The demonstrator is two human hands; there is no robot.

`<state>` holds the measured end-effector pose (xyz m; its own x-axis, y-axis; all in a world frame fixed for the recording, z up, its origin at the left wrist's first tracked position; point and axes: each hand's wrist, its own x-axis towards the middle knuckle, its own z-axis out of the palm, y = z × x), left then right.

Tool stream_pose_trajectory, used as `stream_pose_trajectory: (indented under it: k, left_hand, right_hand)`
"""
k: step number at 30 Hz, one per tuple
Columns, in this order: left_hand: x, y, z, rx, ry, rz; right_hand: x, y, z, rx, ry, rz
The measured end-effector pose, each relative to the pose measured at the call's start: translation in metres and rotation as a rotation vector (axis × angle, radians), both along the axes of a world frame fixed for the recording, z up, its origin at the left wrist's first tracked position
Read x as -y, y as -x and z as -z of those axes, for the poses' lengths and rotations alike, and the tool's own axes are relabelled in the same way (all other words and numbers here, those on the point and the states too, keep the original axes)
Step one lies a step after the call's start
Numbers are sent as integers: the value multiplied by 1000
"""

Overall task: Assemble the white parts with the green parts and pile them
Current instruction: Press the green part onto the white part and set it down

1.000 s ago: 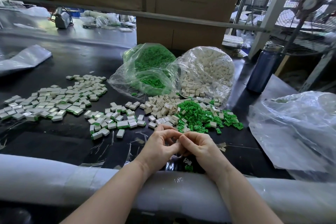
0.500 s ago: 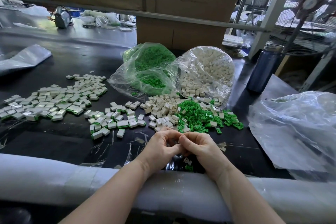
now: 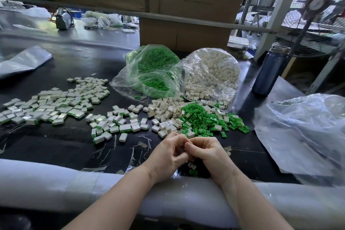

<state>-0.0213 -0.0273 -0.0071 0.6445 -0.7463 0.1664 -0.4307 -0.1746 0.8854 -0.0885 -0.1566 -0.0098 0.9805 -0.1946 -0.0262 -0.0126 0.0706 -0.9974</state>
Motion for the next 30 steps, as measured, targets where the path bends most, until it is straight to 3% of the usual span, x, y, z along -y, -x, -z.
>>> stream_pose_trajectory:
  k: [20, 26, 30]
  left_hand:
    - [0, 0, 2, 63, -12, 19]
    - [-1, -1, 1, 10, 39, -34]
    - [-1, -4, 3, 25, 33, -123]
  right_hand:
    - [2, -2, 4, 4, -14, 16]
    - [-2, -3, 3, 62, 43, 27]
    - [-2, -3, 3, 89, 73, 160]
